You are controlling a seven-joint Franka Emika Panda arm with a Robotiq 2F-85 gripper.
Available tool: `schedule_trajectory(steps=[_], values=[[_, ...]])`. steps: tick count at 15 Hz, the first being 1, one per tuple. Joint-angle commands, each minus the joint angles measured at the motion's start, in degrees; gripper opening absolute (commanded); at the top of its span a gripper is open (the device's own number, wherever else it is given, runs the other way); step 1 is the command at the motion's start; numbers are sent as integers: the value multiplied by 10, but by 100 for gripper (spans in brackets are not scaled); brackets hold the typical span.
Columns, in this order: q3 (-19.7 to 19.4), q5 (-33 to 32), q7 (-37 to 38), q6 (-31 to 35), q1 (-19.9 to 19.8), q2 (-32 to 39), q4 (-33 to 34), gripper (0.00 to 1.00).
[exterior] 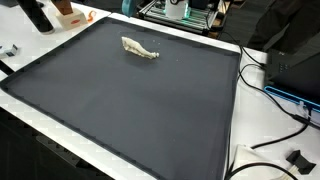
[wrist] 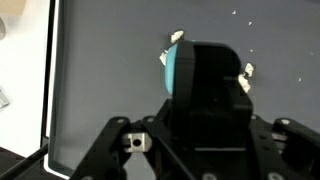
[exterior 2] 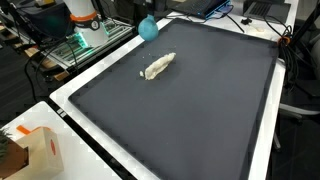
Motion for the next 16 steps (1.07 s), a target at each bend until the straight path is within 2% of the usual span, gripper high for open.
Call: schedule_trajectory(steps=[1, 8, 12, 13, 16], values=[[-11, 59, -55, -9, -3, -35, -8, 25], [-19, 105, -86, -14, -3, -53, 0, 25], [-19, 118, -103, -37, -1, -63, 8, 25], [-13, 101, -85, -15, -5, -48, 6, 50], [-13, 103, -89, -25, -4, -53, 11, 50]])
